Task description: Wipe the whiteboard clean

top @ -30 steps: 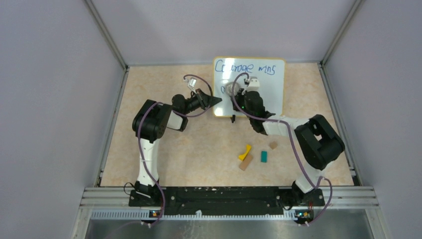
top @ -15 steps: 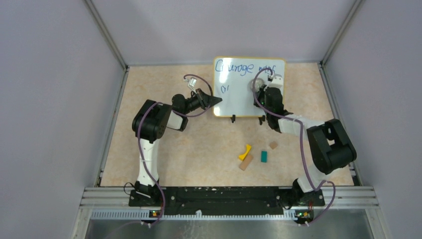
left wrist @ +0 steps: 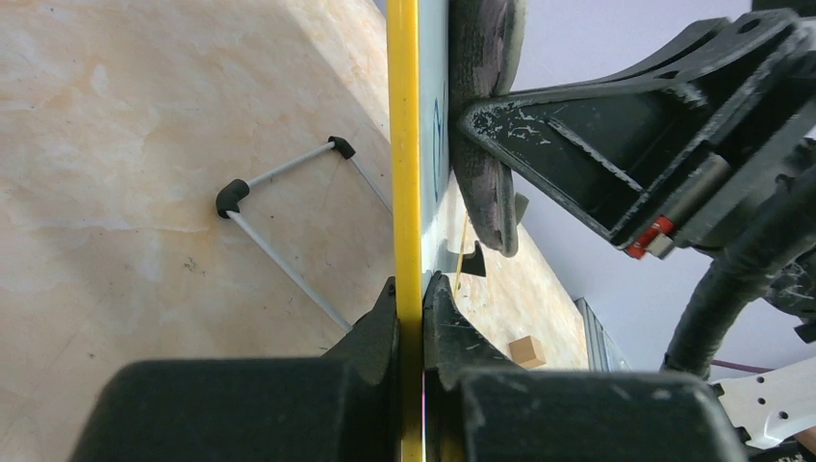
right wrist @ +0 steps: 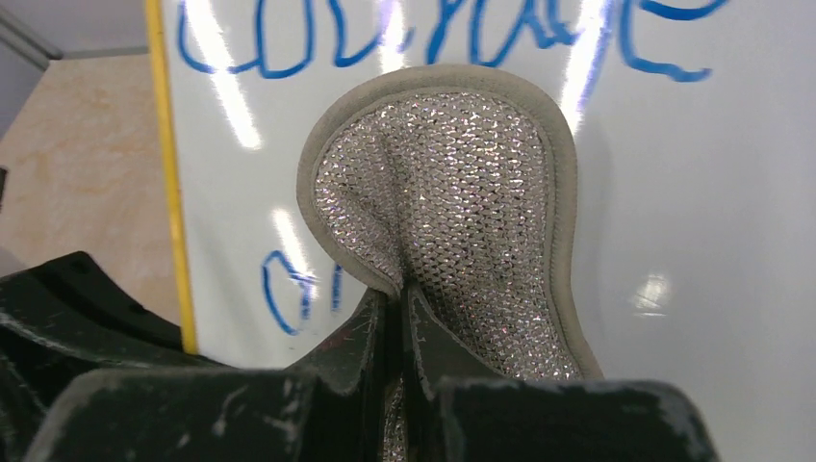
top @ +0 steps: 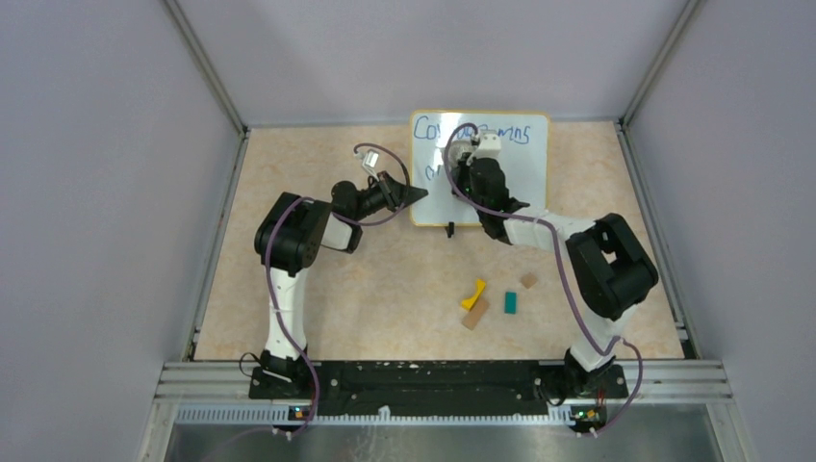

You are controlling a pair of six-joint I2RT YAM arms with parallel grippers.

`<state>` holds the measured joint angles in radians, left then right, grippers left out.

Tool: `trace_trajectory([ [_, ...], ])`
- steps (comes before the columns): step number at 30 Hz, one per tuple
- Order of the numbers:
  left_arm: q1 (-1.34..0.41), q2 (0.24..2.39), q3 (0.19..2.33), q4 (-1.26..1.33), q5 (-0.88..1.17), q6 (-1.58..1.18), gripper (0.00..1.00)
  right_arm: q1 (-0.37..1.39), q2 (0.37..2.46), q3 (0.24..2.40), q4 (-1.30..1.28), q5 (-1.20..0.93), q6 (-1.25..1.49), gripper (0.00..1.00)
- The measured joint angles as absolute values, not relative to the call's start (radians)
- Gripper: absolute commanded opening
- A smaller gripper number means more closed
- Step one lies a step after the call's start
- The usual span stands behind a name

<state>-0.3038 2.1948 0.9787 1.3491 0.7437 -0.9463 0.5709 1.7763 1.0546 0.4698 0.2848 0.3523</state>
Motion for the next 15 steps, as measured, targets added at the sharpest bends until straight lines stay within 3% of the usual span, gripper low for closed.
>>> trace_trajectory([
  [15,-0.305,2.181,0.979,1.308,0.74,-0.925,0.0,0.683,1.909,1.226,0.497,0.216,0.336,0.0],
])
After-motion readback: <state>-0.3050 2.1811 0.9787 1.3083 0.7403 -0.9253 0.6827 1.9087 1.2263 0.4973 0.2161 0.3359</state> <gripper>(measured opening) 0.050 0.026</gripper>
